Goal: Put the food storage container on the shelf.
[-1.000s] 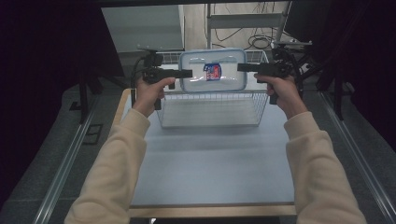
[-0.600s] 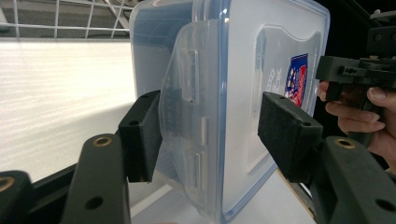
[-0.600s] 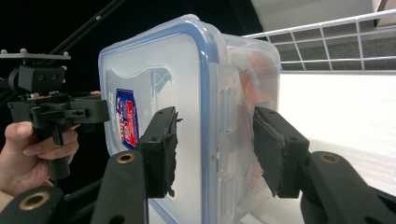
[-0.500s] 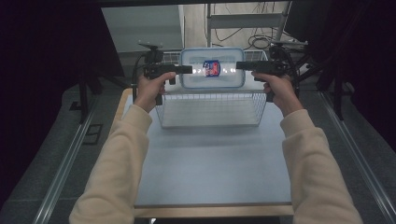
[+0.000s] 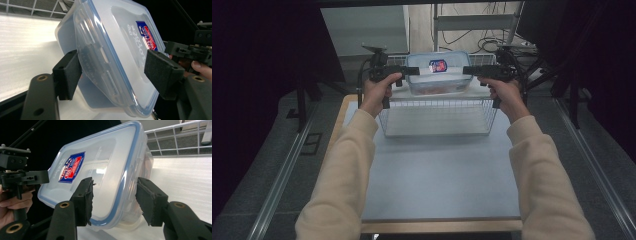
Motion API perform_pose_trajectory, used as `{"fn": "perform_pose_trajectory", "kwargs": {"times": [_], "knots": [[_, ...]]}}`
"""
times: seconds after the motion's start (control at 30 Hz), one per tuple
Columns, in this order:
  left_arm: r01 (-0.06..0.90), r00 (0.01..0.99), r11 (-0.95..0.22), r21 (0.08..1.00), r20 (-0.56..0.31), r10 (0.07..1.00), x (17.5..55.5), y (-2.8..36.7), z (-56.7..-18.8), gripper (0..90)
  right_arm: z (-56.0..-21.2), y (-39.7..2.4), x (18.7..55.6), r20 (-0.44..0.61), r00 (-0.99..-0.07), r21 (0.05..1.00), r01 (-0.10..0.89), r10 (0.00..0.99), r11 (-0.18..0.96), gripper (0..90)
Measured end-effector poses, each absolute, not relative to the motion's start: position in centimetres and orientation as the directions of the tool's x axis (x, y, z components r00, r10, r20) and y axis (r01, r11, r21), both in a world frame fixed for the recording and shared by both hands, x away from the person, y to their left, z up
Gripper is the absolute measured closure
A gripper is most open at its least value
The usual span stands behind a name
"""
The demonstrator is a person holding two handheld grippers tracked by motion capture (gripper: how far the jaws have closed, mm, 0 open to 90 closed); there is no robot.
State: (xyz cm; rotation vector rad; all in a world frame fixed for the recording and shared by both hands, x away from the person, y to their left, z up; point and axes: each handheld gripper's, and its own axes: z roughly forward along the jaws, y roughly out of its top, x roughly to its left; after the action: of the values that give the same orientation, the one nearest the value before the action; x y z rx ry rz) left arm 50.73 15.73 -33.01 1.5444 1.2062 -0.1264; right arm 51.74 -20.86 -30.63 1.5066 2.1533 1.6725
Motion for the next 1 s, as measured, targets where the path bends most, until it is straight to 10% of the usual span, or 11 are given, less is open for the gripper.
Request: {"fn": "perform_pose_trajectory", "kwargs": {"times": [0.53, 1.0], "knots": [[0.731, 0.434, 0.162, 0.663, -0.635, 0.64, 51.3, 15.4, -33.3, 9.5, -30.6, -21.0, 51.0, 0.458, -0.519, 0.791, 0.608, 0.722, -0.065, 36.9], [0.618, 0.531, 0.086, 0.781, -0.496, 0.687, 44.6, 16.0, -30.8, 9.9, -30.0, -22.5, 46.6, 0.338, -0.617, 0.867, 0.498, 0.711, 0.02, 24.7]]}}
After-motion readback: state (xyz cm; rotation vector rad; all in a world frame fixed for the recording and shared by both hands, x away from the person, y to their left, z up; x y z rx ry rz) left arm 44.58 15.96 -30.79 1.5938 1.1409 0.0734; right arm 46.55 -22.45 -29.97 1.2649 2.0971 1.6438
